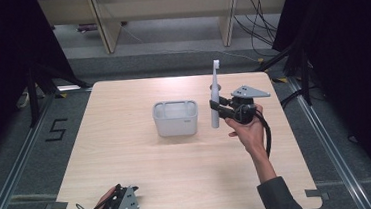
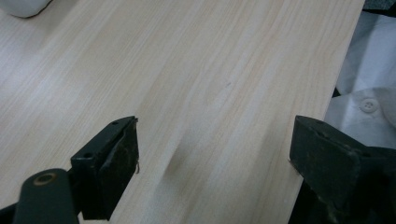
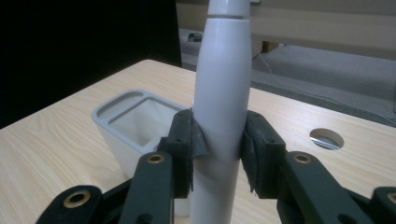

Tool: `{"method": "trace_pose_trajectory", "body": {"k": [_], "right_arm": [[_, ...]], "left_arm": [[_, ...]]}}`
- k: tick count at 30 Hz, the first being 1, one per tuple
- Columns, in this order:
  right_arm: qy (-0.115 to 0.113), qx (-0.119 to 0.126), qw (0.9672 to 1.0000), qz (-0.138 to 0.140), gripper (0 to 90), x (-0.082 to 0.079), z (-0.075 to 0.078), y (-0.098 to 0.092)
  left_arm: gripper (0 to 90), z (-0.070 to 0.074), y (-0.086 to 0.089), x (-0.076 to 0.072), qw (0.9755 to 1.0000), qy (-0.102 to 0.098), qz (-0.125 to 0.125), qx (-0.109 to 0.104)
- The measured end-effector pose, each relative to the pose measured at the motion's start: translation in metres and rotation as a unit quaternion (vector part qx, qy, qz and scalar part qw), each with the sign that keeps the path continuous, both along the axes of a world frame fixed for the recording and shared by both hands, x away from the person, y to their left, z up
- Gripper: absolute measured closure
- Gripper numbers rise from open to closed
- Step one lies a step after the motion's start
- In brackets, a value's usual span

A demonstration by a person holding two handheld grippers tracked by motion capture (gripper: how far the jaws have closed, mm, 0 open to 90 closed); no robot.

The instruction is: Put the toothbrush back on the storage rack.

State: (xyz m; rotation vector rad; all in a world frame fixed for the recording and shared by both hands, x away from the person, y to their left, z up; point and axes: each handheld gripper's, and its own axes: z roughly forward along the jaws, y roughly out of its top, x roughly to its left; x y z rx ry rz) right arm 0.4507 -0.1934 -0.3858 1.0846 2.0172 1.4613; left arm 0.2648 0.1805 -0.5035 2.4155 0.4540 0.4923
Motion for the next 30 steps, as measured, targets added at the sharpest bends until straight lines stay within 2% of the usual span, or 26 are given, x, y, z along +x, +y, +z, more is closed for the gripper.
{"method": "trace_pose_trajectory", "body": {"k": [2,6,8,11,12,14,16,17,20,22,24,28,30], "right_arm": [[0.000,0.002,1.0000,-0.005,66.5,0.002,0.004,0.004],[-0.003,0.006,1.0000,0.002,66.5,0.007,0.011,0.012],[-0.002,0.016,0.9999,-0.001,66.5,0.009,0.014,0.017],[-0.010,0.013,0.9999,0.002,66.5,0.013,0.017,0.022],[-0.008,0.013,0.9999,0.002,66.5,0.014,0.018,0.024],[0.005,0.026,0.9996,0.002,66.5,0.015,0.020,0.028],[-0.006,0.022,0.9997,0.007,66.5,0.018,0.022,0.031],[-0.003,0.022,0.9997,0.007,66.5,0.019,0.023,0.034],[0.004,0.030,0.9995,0.006,66.5,0.021,0.024,0.039],[-0.006,0.024,0.9996,0.011,66.5,0.025,0.025,0.041],[0.002,0.036,0.9993,0.010,66.5,0.029,0.026,0.046],[-0.006,0.030,0.9995,0.009,66.5,0.035,0.026,0.052],[-0.002,0.034,0.9994,0.005,66.4,0.037,0.026,0.056]], "left_arm": [[15.4,0.000,0.000,0.000,1.0000,0.000,0.002,-0.005],[15.4,0.000,0.000,0.000,1.0000,0.002,0.001,-0.002],[15.4,0.001,0.000,0.000,1.0000,0.000,0.000,-0.001],[15.4,0.000,0.000,0.000,1.0000,0.000,0.000,-0.003],[15.4,0.000,0.000,0.000,1.0000,-0.001,0.001,-0.002],[15.4,0.001,0.000,0.000,1.0000,-0.003,0.000,-0.001],[15.4,0.000,0.000,-0.001,1.0000,0.000,0.000,-0.004],[15.4,0.000,0.000,0.000,1.0000,0.001,0.000,-0.001],[15.4,0.000,0.000,0.000,1.0000,0.001,-0.001,-0.002],[15.4,0.000,0.000,0.000,1.0000,0.003,-0.002,0.000],[15.4,0.000,0.000,0.000,1.0000,0.003,0.000,0.000],[15.4,0.000,0.000,-0.001,1.0000,0.002,-0.002,0.000],[15.4,0.000,0.000,0.000,1.0000,0.002,-0.001,-0.001]]}}
